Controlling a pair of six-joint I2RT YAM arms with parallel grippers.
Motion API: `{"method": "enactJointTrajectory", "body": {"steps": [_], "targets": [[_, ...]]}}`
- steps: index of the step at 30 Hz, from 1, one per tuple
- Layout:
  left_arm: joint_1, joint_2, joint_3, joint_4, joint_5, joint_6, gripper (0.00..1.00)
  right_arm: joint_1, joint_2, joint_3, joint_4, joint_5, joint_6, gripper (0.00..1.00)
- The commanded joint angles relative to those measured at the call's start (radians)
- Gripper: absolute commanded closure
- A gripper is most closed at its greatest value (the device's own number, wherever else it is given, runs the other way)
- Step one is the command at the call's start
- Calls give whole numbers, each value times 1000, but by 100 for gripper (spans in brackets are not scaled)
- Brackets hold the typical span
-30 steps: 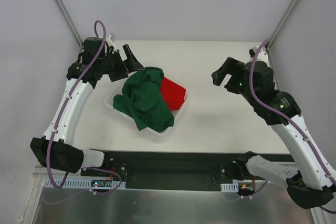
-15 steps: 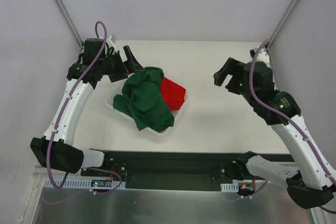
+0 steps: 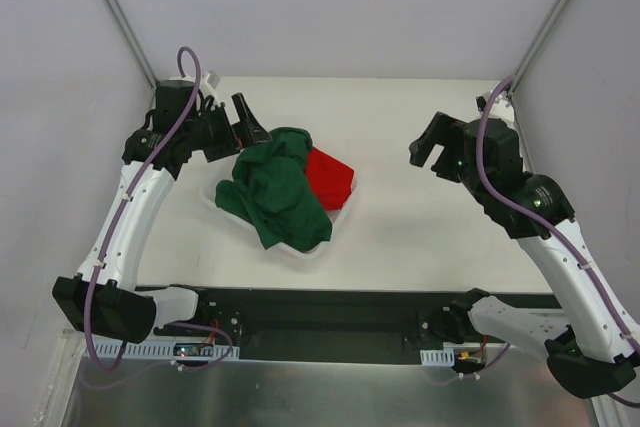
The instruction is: Fold and stack the t-shirts
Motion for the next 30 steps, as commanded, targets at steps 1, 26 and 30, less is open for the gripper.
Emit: {"method": "enactJointTrajectory", "body": {"steps": [1,26,30], "targets": [[-1,-26,-11,15,-4,30,1,-2,-8,26,0,-24,0,4],[54,-253,-204,-95,-126,-31,3,-3,-72,-85,43,-104,32,4],[57,-258,-216,-146,-165,-48,4,-2,-66,-77,26,-106,28,4]]}}
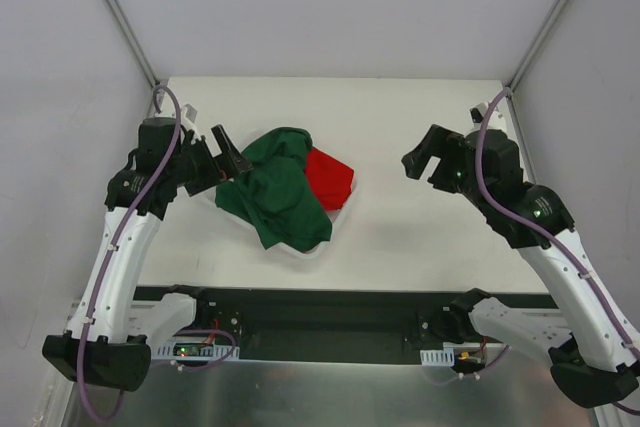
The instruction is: Fold and stack the t-shirts
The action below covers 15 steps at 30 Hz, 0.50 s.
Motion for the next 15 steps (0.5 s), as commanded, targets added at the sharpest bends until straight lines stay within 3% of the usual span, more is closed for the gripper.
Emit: {"method": "enactJointTrajectory", "body": {"steps": [1,11,15], "targets": [[9,-15,-22,-69,-73,-35,5,-3,-6,13,0,11,7,4],[20,-54,-140,-84,-177,-196,20,-3,-6,60,-118,102,-23,4],[20,-67,-219,-54,-225,-253,32,-3,-9,56,-118,102,-26,4]]}}
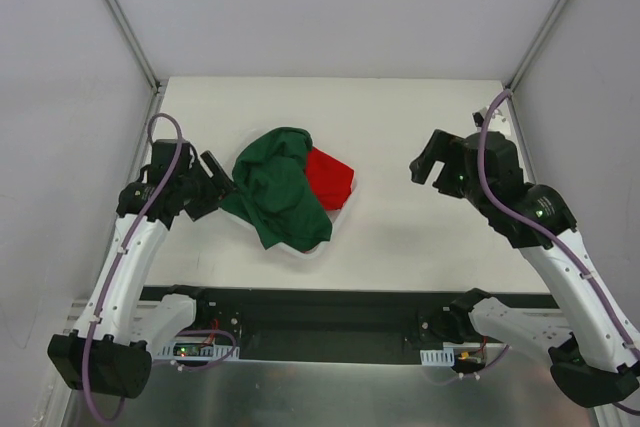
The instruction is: Fold and stack the t-shirts
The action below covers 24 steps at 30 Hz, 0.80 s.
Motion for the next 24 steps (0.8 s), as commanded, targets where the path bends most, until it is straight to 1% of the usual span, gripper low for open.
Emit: {"method": "enactJointTrajectory", "body": {"steps": [1,3,5,7,11,14,18,23,24], "targets": [[7,-33,-81,32,-105,-97,36,-3,-9,35,-32,41,-18,4],[7,-48,-117,56,-126,-143,39,-3,-3,43,-69,66,-17,4],[7,-48,-151,111,-114,-182,42,-3,3,65,-125,107,-14,4],[4,-36,-173,129,-123,-209,44,-2,14,83,-156,129,-14,4],[1,-38,-260,142,-191,-265,45,-5,26,140,-199,149,-27,4],[0,-42,-305,173,-203,-288,45,-5,28,154,-199,159,-35,4],[-2,-9,-322,238,-185,-310,45,-5,26,155,-204,167,-35,4],[-19,40,-315,296,-201,-316,46,-5,42,167,-210,163,-32,4],[-25,59,-317,299,-208,-319,50,-5,45,172,-210,166,-29,4]]}}
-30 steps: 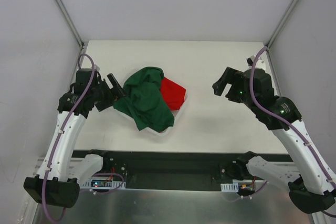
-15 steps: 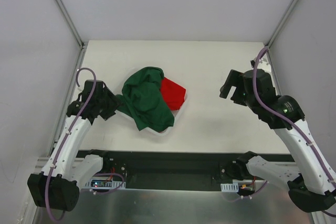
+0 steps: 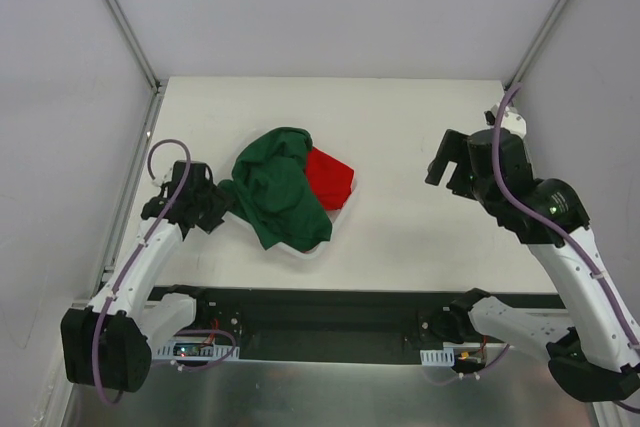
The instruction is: Fold and stack the t-shirts
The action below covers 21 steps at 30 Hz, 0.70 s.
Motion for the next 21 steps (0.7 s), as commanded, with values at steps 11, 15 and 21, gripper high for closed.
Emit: {"method": "enactJointTrajectory", "body": {"steps": [11,15,21], "targets": [[-23,125,-27,77,-289,-328,100,-5,26,12,-22,56,53,4],[-10,212,24,75,-377,-475,100,-9,65,40,-37,44,60,4],[84,374,173,75,-471,-581,100,-40,134,90,-83,46,77,4]]}}
